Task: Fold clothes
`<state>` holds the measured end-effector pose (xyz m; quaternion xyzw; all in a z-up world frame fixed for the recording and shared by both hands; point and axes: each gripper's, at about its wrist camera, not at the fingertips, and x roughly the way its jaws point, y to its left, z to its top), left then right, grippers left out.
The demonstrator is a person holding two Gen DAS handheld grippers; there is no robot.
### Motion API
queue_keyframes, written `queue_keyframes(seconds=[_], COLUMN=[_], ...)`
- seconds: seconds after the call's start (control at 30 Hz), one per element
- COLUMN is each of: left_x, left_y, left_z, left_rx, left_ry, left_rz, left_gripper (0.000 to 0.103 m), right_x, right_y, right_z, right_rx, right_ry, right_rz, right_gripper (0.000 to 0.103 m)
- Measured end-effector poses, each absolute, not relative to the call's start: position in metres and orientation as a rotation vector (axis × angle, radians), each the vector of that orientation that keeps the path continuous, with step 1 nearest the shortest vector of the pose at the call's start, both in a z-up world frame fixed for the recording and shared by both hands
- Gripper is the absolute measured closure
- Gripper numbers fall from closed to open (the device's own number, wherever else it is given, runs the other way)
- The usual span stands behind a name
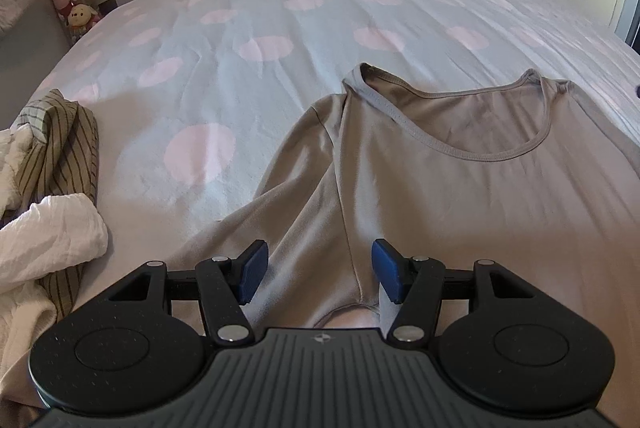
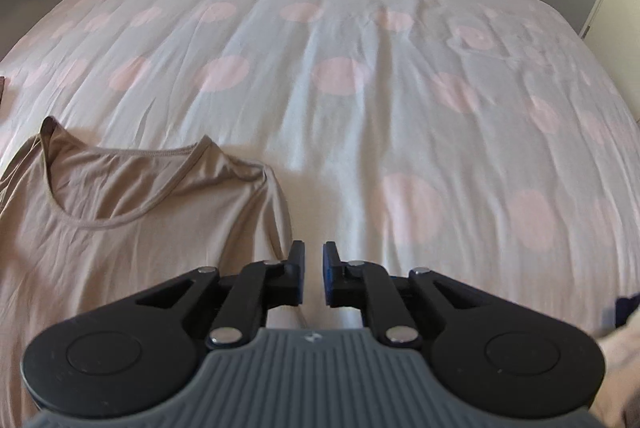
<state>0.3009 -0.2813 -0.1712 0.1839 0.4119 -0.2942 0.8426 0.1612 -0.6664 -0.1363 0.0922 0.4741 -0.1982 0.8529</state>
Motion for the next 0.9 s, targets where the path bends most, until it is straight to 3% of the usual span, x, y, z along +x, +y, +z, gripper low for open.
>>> queue_keyframes(seconds=[0.27, 0.4, 0.47, 0.53, 0.6, 0.63, 0.67, 0.73, 0.77, 0.8, 0.9], left_x=[0.292, 0.287, 0.286, 0.284, 0.283, 0.282, 0.283, 0.283, 0.283, 0.284, 0.287], left_y=[-0.274, -0.273, -0.273, -0.272, -0.270, -0.269, -0.268, -0.266, -0.265, -0.264, -0.262], left_z=[-0.154, -0.146, -0.144, -0.143, -0.142, -0.141, -0.141, -0.139, -0.138, -0.137, -0.136], left_rx=[0.370, 0.365, 0.365, 0.364, 0.362, 0.359, 0.355, 0.346, 0.341, 0.335, 0.317], left_ry=[0.841, 0.822, 0.819, 0.815, 0.811, 0.809, 0.807, 0.803, 0.801, 0.799, 0.796], left_rz=[-0.634, -0.643, -0.649, -0.652, -0.656, -0.656, -0.655, -0.655, -0.656, -0.657, -0.657], left_gripper=[0.047, 0.047, 0.047, 0.047, 0.047, 0.047, 0.047, 0.047, 0.047, 0.047, 0.047], right_x=[0.020, -0.028, -0.044, -0.051, -0.055, -0.054, -0.054, -0.053, -0.053, -0.053, -0.046], right_y=[-0.602, -0.575, -0.568, -0.565, -0.564, -0.564, -0.566, -0.570, -0.570, -0.569, -0.566], right_z=[-0.116, -0.132, -0.143, -0.153, -0.163, -0.168, -0.174, -0.184, -0.186, -0.188, -0.178], right_rx=[0.207, 0.353, 0.441, 0.508, 0.546, 0.549, 0.560, 0.583, 0.575, 0.566, 0.449], right_ry=[1.051, 1.084, 1.091, 1.079, 1.070, 1.069, 1.075, 1.088, 1.103, 1.119, 1.159], right_rz=[-0.567, -0.689, -0.735, -0.787, -0.844, -0.869, -0.881, -0.903, -0.908, -0.914, -0.907], right_gripper=[0.090, 0.074, 0.072, 0.062, 0.046, 0.046, 0.047, 0.062, 0.079, 0.087, 0.096])
